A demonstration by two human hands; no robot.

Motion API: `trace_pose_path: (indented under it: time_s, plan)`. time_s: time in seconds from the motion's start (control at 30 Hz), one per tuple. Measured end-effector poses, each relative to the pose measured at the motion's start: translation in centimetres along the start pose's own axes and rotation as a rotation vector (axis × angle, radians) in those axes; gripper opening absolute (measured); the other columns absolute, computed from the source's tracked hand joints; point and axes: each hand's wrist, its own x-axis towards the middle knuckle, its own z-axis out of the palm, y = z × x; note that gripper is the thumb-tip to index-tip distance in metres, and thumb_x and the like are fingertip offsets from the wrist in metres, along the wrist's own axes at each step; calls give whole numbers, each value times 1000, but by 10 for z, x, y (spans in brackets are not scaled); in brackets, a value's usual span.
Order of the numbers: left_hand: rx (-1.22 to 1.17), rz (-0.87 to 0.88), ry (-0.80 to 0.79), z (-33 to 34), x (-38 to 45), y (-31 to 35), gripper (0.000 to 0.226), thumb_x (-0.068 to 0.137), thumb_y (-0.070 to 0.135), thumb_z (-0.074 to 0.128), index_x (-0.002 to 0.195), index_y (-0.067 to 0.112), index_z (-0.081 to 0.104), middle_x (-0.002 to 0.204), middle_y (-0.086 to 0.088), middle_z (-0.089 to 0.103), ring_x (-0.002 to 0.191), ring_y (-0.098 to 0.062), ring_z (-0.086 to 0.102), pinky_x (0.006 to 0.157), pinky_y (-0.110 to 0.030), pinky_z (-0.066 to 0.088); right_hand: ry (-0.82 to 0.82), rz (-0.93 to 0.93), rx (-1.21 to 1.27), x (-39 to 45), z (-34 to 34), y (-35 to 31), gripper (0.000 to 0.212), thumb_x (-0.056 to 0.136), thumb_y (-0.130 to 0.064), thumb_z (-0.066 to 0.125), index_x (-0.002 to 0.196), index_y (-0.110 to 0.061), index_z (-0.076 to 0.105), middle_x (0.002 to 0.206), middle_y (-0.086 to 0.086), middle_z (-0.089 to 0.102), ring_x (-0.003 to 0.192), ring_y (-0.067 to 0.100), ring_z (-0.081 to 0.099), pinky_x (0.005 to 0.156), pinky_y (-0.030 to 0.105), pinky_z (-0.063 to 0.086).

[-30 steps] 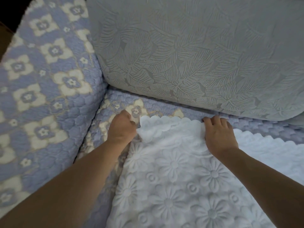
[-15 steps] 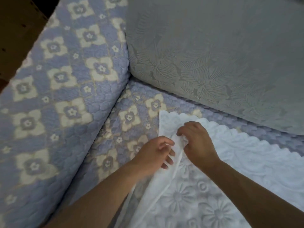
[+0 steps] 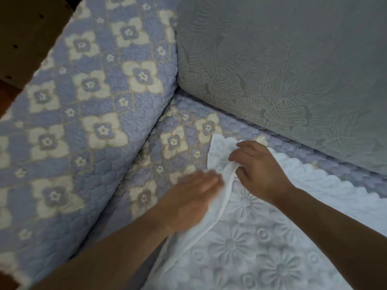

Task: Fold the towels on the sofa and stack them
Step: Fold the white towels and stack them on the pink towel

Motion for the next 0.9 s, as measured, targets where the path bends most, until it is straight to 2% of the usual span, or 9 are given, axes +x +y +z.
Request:
trace_pose_path:
  time_s: [0.07,0.13,0.2,0.27,0.37,0.5,0.67,0.8,0.9]
  plan:
    - [91,13,-88,14,0,0,53,102,27,41,152,10,36,159,-7,34,148,-26,29,120,-46,26,-50,-44,-3,3,0,-2,35,77,-14,42,93,-12,73,93,-3,71,116,29,59,100,46,46]
    - [159,-295,20,15,2,-16,48,104,36,35,144,11,47,151,-6,43,141,-27,38,111,-48,36,-84,-82,-11,2,-2,-2,32,77,-16,42,88,-13,72,88,-4,71,114,27,60,101,45,45]
    - [98,-636,171,6,11,-30,42,102,38,31,119,13,61,124,-7,59,117,-29,54,92,-44,46,-93,-87,-21,-2,-5,1,30,78,-17,43,87,-13,71,86,-4,70,113,26,60,102,43,44]
    - [-50,-764,259,0,35,-36,43,97,44,32,95,14,63,97,-6,62,93,-30,58,78,-42,49,-93,-75,-20,-4,-4,5,29,78,-16,43,87,-12,70,87,-1,69,112,26,61,101,42,44]
    - [-109,-725,140,-11,79,-34,42,92,55,48,97,17,65,99,-4,61,97,-26,56,84,-42,48,-84,-39,2,-4,-1,6,28,79,-16,43,89,-12,70,91,2,69,111,26,61,101,41,44]
    - [-230,-789,165,-18,127,-60,19,95,23,56,108,18,68,111,-9,64,107,-31,58,90,-40,50,-58,-48,39,0,-1,5,27,79,-13,45,91,-11,69,95,3,67,108,26,61,105,38,41]
    - [-508,-933,126,-14,142,-80,12,95,24,55,91,22,66,106,-8,71,102,-30,64,91,-40,54,86,-50,67,2,-7,1,23,81,-5,54,96,-10,71,93,5,66,99,27,61,104,35,40]
    - [-671,-954,141,-18,137,-82,16,96,22,52,86,19,64,101,-4,72,97,-24,65,87,-29,52,160,-45,94,28,-9,-12,21,91,-10,53,104,-9,69,90,5,66,87,25,60,88,40,48]
    - [-787,-959,115,-20,135,-85,23,97,34,55,98,16,69,102,-1,72,96,-20,66,89,-31,53,70,96,7,62,1,-15,25,95,-15,53,117,-13,63,102,8,67,88,31,64,77,44,51]
